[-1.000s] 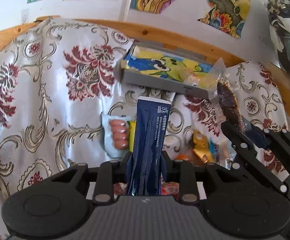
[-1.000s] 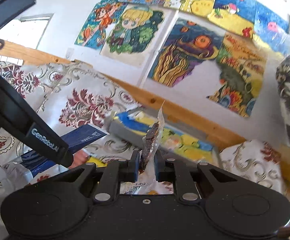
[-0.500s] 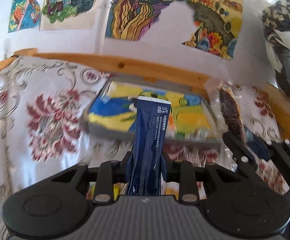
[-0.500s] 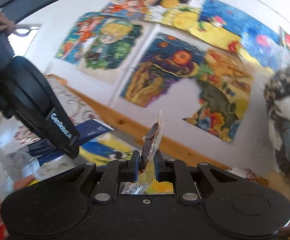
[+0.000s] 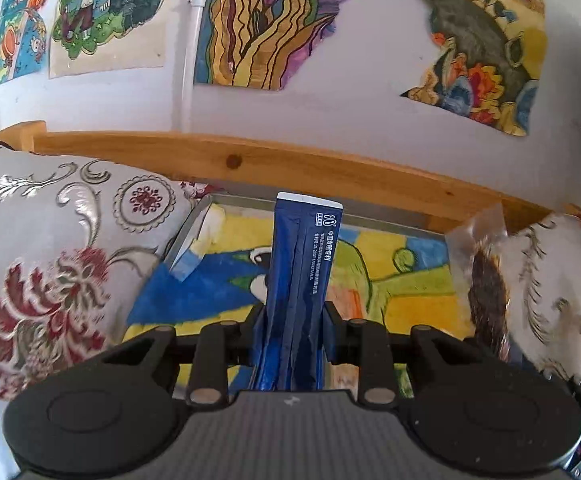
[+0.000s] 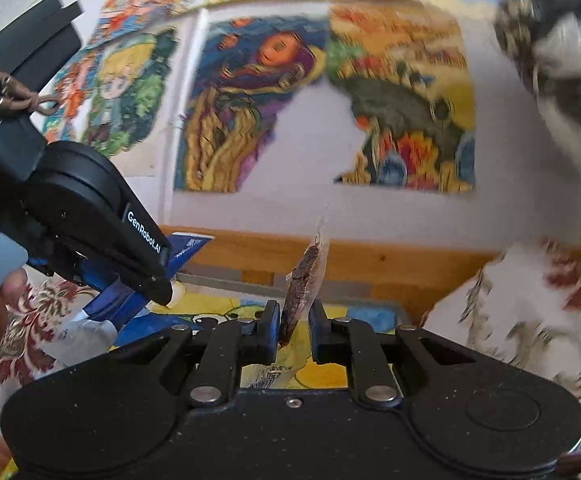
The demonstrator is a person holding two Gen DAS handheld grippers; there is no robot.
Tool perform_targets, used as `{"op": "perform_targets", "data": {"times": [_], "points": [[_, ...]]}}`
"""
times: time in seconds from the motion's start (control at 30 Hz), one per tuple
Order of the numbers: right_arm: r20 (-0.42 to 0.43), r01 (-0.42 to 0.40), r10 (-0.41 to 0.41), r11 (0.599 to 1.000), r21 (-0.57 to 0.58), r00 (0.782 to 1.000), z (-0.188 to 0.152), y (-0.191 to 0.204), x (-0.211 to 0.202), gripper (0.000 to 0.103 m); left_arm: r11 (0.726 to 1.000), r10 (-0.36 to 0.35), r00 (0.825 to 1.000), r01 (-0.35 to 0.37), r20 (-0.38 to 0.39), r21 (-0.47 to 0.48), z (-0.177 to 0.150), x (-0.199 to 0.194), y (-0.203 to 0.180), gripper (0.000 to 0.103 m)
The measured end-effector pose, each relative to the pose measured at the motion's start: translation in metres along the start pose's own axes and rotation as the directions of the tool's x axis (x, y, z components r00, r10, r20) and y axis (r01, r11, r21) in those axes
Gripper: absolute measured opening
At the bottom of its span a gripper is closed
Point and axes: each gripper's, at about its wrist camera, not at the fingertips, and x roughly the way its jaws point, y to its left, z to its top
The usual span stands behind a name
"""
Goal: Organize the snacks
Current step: 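Carry the blue bar into the tray with the left tool while the right tool carries the jerky stick there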
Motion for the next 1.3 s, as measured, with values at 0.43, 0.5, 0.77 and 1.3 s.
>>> {"op": "perform_targets", "data": {"times": [0.43,0.5,0.77,1.3], "points": [[-0.163,-0.012,0.032,0.993,0.121,0.986,-0.023,-0.015,0.05,0.016,0.988,0.126,0.981,-0.137,-0.15,-0.067,-0.003,0.08,0.008,0.031],[-0.174,-0.012,0.034,0.991,0.13,0.984,-0.024,-0.016,0.052,0.017,0.988,0.136,0.978,-0.146,-0.156,-0.051,-0.006,0.083,0.007,0.031],[-0.185,0.001,0.019,0.994,0.106,0.983,-0.024,-0.016,0.055,0.03,0.988,0.13,0.979,-0.14,-0.155,-0.058,-0.003,0.084,0.006,0.061],[-0.057,0.073,-0.066,0.988,0.138,0.996,0.023,-0.034,-0.001,0.095,0.974,0.197,0.975,-0.182,0.107,-0.133,0.013,-0.001,0.017,0.102]]}}
